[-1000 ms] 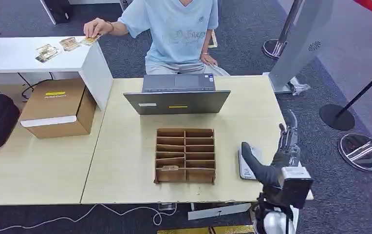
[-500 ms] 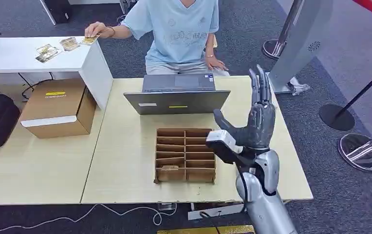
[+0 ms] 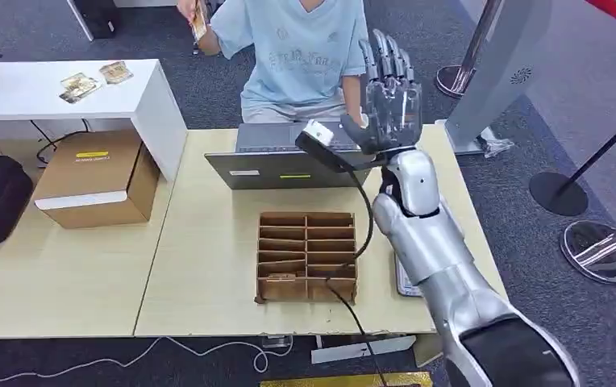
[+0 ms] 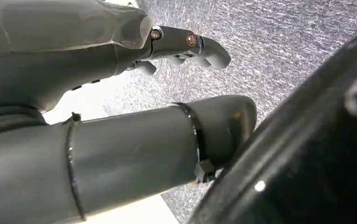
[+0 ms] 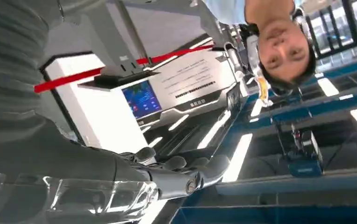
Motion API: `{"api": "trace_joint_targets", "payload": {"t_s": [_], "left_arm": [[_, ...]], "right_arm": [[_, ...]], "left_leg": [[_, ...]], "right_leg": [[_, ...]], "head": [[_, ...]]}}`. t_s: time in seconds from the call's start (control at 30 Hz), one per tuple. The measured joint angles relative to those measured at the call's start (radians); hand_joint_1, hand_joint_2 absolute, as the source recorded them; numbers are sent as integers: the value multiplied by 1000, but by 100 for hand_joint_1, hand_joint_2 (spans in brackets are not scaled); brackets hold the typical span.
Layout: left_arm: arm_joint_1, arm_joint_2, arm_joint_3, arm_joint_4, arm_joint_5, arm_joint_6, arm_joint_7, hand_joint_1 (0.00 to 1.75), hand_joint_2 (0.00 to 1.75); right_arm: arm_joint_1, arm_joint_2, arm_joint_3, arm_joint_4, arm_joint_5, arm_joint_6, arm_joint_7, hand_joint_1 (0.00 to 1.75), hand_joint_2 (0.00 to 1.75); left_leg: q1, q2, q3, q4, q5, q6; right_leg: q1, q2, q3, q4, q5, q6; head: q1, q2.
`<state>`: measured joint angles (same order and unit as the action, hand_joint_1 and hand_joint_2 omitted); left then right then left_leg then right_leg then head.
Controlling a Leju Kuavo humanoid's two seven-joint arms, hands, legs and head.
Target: Pass the card to the sensor for recognition and then transmit it.
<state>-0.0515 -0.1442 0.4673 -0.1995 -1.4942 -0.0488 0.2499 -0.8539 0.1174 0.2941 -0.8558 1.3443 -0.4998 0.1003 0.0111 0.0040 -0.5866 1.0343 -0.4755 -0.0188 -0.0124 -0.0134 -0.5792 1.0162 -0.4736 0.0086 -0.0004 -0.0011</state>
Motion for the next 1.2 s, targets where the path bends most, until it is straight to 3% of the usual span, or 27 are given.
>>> {"api": "trace_joint_targets", "payload": {"t_s": [0.17,0.33,0.77,1.2], "left_arm": [[-2,1,0,0,-4,-5,0,0,0],[-3,2,2,0,-2,-4,0,0,0],[-3,2,21,0,23,3,15,0,0],[-3,5,42,0,25,15,19,0,0]], "right_arm": [[-96,29,11,121,53,81,56,0,175],[-157,54,24,213,73,116,79,0,175],[-202,87,27,316,74,106,87,0,175],[-224,101,27,379,48,49,68,0,175]], "left_leg": [[0,0,0,0,0,0],[0,0,0,0,0,0],[0,0,0,0,0,0],[0,0,0,0,0,0]], "right_leg": [[0,0,0,0,0,0],[0,0,0,0,0,0],[0,0,0,0,0,0],[0,0,0,0,0,0]], "head": [[0,0],[0,0],[0,0],[0,0]]}}
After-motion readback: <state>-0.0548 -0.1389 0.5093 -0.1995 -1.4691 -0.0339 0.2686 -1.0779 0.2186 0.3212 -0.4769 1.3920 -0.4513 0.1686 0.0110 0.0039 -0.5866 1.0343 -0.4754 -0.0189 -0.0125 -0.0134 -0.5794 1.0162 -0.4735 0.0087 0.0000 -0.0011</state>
